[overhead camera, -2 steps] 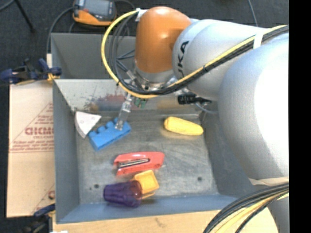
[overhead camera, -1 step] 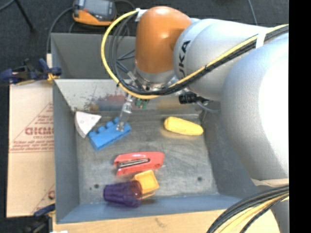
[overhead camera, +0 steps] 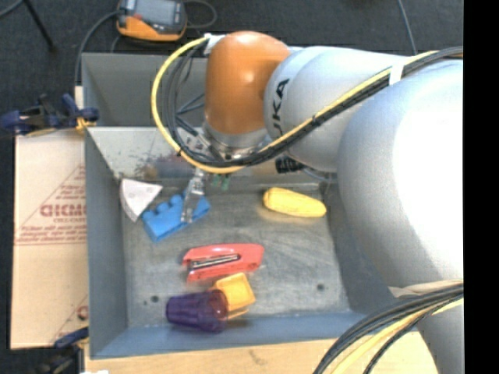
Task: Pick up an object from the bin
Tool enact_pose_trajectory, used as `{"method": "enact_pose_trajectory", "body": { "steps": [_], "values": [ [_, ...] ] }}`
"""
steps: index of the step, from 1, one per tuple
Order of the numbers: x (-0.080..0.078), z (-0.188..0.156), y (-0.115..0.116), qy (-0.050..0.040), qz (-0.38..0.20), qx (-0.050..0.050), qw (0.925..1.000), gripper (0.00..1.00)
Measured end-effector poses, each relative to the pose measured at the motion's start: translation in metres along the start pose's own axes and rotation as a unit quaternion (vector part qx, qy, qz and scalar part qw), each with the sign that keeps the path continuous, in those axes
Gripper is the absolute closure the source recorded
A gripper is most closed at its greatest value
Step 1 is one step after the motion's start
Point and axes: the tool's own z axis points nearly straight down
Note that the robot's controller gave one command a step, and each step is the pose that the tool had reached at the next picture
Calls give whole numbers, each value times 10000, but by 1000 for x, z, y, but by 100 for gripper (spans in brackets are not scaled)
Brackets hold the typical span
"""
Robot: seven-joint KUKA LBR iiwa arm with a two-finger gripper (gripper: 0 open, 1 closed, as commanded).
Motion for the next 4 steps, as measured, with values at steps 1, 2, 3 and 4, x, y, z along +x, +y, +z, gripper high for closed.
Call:
{"method": "enact_pose_trajectory", "body": {
  "steps": [1, 2, 3, 4],
  "values": [
    [1, 63, 21, 35, -1013, 6, 9949, 0],
    [25, 90, 57, 36, 911, 13, 9958, 100],
    [25, 90, 57, 35, 907, 15, 9959, 100],
    [21, 56, 58, 79, 902, 38, 9959, 100]
  ]
}}
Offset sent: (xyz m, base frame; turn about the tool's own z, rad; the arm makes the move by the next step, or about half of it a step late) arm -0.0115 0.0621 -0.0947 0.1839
